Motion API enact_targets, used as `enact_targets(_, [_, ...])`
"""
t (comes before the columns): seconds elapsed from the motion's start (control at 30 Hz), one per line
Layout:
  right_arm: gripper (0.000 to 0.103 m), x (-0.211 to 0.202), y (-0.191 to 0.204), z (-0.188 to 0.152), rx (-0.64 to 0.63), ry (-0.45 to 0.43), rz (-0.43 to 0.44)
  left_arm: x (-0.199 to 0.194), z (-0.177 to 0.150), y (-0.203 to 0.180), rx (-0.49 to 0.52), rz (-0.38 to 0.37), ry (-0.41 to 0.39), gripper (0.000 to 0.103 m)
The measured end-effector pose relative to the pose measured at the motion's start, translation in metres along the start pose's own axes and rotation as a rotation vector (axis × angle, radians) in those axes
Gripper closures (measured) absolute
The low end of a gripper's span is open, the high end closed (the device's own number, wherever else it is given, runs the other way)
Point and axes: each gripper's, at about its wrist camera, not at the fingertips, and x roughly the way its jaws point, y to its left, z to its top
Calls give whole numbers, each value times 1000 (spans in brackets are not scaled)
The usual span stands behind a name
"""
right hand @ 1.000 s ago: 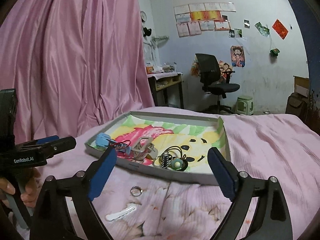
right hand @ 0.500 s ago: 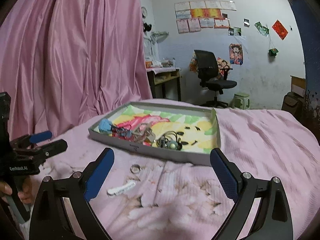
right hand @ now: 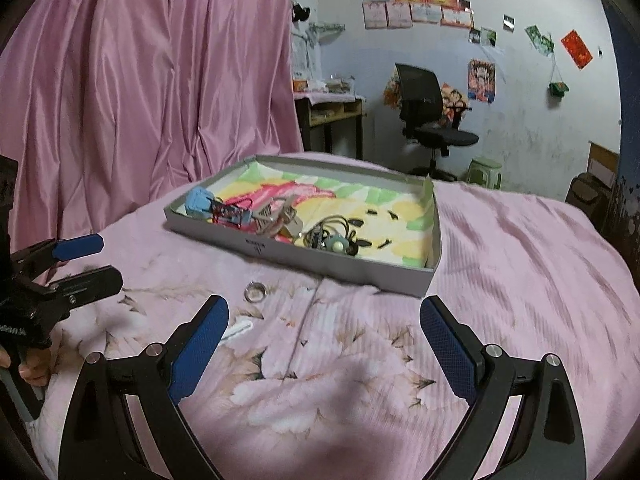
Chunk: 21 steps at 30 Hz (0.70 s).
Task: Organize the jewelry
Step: 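Move both tools back toward the white plastic clip and single silver ring, then grasp the white plastic clip with the left tool while the right tool grasps the silver ring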
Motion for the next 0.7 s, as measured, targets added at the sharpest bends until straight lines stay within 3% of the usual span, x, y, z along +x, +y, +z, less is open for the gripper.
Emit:
enact_targets(0.13, [11,7,-6,-3,21,45,19,10,-2,-7,25,-60,57,37])
enact_targets(0.27, [28,15,-7,-6,21,87,49,22,-4,-12,49,-119,111,50])
enact_targets(0.37, [36,21,-4,-8,9,115,70,32,-5,-17,67,-161,159,58])
enact_targets(0.5, [39,27,0,-11,-6,146,91,49,-7,-24,85,-204,232,68])
enact_targets(0.7, [48,39,3,-12,-18,201,114,66,-5,-27,86,-211,293,78])
